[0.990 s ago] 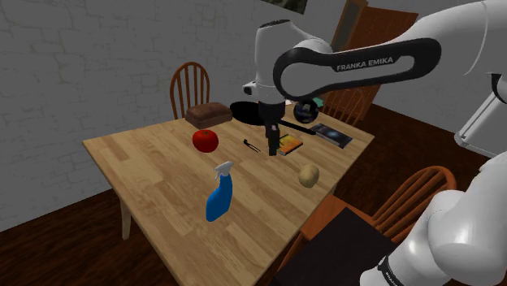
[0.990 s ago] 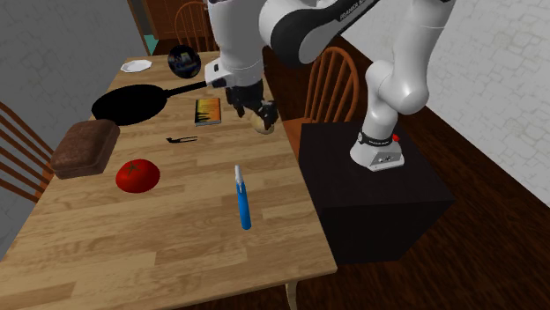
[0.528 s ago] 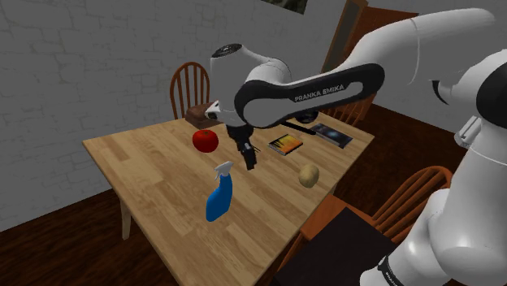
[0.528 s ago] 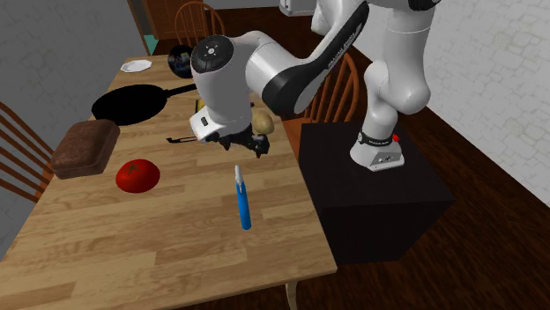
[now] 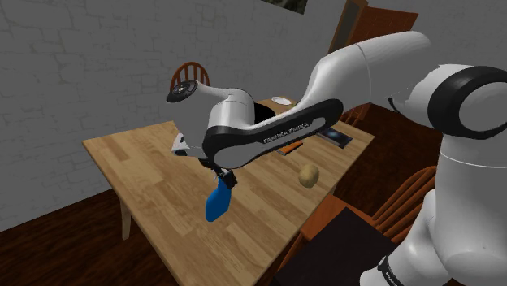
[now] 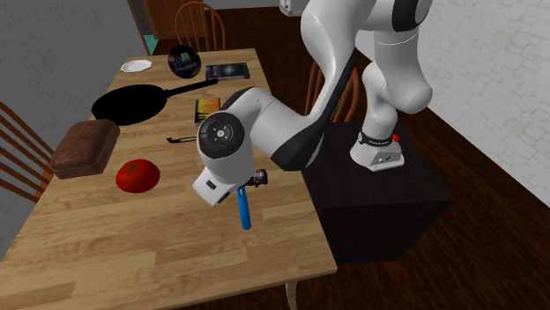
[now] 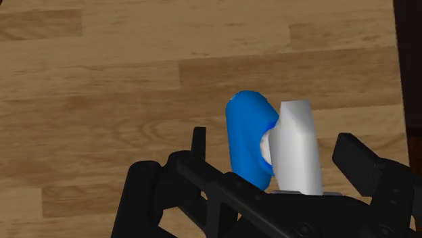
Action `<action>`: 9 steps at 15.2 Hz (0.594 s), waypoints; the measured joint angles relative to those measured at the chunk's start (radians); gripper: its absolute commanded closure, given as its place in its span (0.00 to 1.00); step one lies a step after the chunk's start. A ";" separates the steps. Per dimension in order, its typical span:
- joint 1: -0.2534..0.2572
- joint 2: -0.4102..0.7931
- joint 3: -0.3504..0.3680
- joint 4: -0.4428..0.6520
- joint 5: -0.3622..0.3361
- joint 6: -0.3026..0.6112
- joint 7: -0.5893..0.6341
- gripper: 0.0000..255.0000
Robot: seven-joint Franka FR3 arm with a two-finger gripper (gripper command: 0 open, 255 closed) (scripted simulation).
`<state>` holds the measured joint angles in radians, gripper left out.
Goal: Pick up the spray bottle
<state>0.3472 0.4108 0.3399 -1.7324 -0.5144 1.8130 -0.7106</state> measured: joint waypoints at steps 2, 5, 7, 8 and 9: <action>0.024 0.027 0.009 0.019 -0.040 0.016 -0.021 0.00; 0.042 0.055 0.009 0.048 -0.063 0.027 -0.019 0.00; 0.042 0.040 0.005 0.022 -0.072 0.058 -0.003 0.00; 0.044 0.047 0.001 0.033 -0.076 0.060 -0.004 0.00; 0.048 0.056 -0.002 0.043 -0.080 0.063 -0.002 0.00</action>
<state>0.3950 0.4664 0.3377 -1.6895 -0.5939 1.8763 -0.7128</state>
